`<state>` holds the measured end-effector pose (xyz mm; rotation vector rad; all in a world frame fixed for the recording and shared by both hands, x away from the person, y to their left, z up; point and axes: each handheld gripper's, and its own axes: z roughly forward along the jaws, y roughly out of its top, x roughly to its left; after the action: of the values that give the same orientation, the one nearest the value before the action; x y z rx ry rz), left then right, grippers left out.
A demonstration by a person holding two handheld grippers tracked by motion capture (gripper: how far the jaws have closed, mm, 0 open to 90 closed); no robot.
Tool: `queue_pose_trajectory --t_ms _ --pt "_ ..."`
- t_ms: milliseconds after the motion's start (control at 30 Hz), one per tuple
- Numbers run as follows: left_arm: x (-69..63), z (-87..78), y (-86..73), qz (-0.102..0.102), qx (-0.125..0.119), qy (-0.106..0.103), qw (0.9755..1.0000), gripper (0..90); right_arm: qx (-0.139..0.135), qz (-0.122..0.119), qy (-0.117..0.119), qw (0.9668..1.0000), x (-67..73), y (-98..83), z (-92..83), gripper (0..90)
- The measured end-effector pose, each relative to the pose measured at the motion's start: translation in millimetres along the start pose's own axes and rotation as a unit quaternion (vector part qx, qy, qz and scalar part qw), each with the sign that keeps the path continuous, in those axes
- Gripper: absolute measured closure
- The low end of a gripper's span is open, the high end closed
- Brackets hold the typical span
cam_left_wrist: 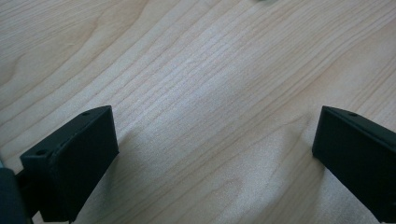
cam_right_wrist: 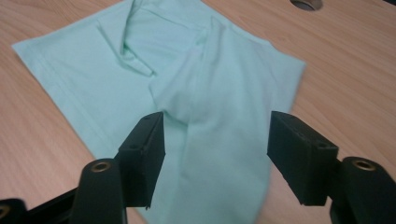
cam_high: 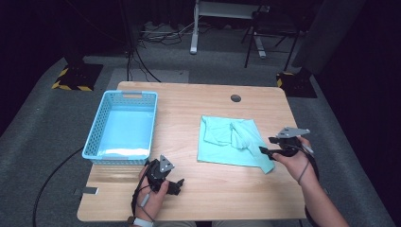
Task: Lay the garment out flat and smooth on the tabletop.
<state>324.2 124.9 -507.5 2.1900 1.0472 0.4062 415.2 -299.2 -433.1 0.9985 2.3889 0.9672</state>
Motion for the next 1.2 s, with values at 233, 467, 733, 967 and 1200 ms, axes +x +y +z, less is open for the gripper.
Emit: queue_pose_trajectory --t_ms 233,467,733,967,1200 --pt "0.0 0.0 0.0 0.0 0.0 0.0 1.0 0.0 0.012 -0.014 0.005 0.9998 13.7 19.3 52.7 29.3" --pt "0.0 0.0 0.0 0.0 0.0 0.0 1.0 0.0 0.061 -0.06 0.001 0.9963 21.1 22.1 89.0 48.9" --pt "0.0 0.0 0.0 0.0 0.0 0.0 1.0 0.0 0.039 -0.047 -0.014 0.998 1.5 27.5 65.4 84.3" --pt "0.0 0.0 0.0 0.0 0.0 0.0 1.0 0.0 -0.007 0.023 -0.051 0.9984 -44.4 18.0 23.0 83.5" --pt "0.0 0.0 0.0 -0.001 -0.001 0.001 1.0 0.0 -0.019 0.131 -0.164 0.9775 -97.8 -28.5 -13.2 38.7"
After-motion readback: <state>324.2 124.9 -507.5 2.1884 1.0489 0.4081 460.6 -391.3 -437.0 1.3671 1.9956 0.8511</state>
